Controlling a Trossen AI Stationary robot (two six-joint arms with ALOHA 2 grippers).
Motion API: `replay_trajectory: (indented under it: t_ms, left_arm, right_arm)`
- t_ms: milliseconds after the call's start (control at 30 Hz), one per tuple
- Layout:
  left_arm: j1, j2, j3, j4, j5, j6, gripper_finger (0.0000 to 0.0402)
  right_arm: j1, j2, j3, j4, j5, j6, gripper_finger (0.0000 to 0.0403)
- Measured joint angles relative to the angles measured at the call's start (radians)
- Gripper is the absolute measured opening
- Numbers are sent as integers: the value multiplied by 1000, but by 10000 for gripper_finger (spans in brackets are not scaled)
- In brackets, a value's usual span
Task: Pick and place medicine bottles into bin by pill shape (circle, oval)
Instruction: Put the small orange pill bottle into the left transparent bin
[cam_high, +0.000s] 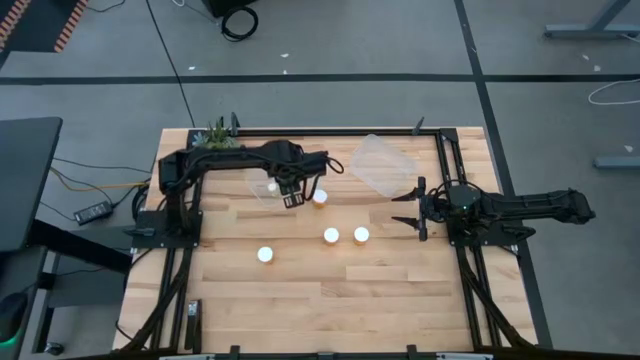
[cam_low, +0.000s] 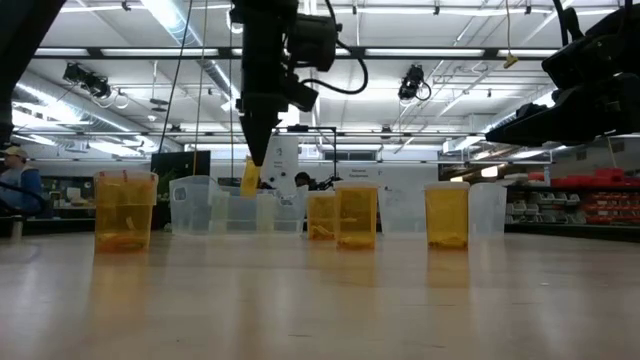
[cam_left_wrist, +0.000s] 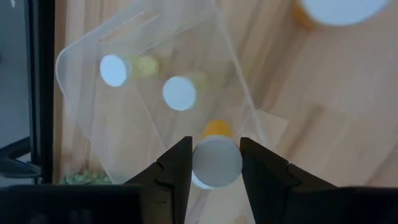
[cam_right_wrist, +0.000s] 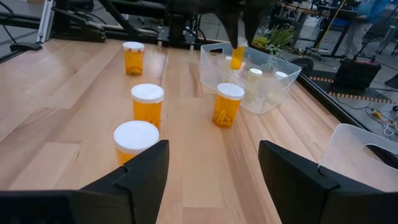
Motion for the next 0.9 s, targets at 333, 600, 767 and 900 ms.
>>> replay_trajectory:
  t_ms: [333,600,767,900]
  left_arm:
    - [64,0,-98,119,32,0,133]
    - [73,0,-155,225,106,-59,128]
    - [73,0,-184,222,110,-82,133]
    - [74,-1,-205,232,110,-106,132]
  right_arm:
    - [0,0,0,0,0,0,255]
    - [0,0,0,0,0,0,255]
    - [0,0,0,0,0,0,255]
    - [0,0,0,0,0,0,255]
